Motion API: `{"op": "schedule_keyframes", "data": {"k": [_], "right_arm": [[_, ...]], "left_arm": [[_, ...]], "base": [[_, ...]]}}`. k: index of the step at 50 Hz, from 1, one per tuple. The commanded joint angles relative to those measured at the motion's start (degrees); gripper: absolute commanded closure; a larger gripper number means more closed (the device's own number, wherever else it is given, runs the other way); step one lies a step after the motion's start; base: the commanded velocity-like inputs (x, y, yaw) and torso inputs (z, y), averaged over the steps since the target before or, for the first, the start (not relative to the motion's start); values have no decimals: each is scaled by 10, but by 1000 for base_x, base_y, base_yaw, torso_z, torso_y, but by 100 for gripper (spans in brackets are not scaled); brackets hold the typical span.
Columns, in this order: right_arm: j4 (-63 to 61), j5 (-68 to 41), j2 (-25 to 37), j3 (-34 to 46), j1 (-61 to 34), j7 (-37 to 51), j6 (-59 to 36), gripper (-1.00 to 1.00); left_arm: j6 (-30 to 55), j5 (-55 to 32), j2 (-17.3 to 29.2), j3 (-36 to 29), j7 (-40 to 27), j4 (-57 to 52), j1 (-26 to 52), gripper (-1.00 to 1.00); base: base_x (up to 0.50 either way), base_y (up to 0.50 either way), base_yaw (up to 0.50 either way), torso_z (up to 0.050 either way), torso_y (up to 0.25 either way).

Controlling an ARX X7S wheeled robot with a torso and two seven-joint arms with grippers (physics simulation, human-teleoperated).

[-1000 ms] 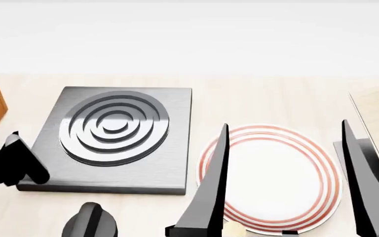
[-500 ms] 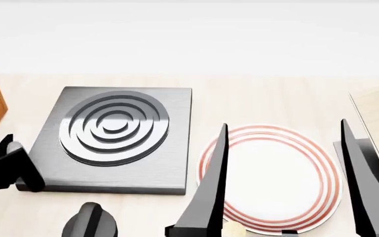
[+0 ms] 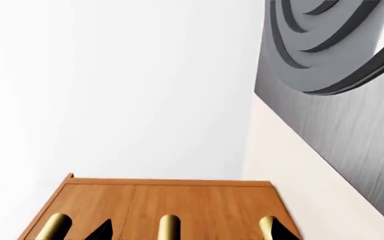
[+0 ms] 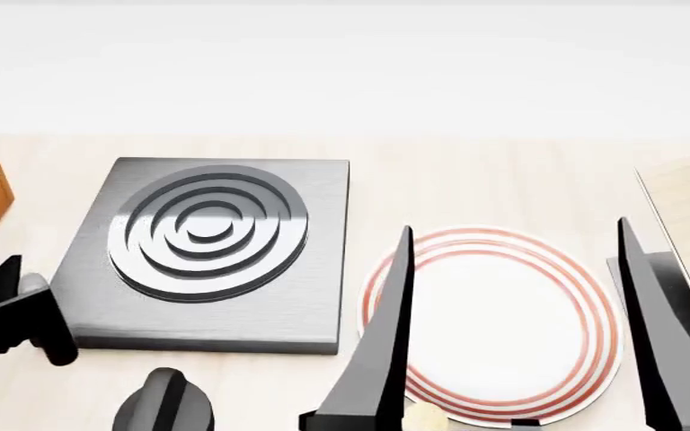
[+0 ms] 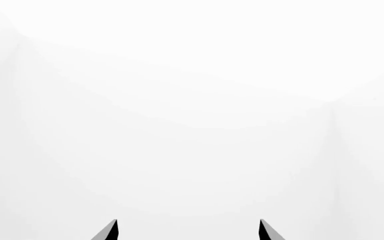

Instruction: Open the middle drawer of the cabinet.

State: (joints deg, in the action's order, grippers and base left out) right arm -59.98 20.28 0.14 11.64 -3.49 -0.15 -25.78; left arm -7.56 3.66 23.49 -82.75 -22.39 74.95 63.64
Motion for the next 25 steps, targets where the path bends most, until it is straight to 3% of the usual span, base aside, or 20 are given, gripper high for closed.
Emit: {"op": "schedule_keyframes", "data": {"k": [1, 25], "right_arm": [[0, 1, 0, 0, 0, -1, 0, -100], [0, 2, 2, 1, 2, -2, -3, -100]], "left_arm": [[7, -15, 4, -18, 5, 0, 3, -100], [38, -41, 8, -13, 37, 0, 1, -100]], "base": [[0, 0, 0, 0, 0], [0, 0, 0, 0, 0]]}}
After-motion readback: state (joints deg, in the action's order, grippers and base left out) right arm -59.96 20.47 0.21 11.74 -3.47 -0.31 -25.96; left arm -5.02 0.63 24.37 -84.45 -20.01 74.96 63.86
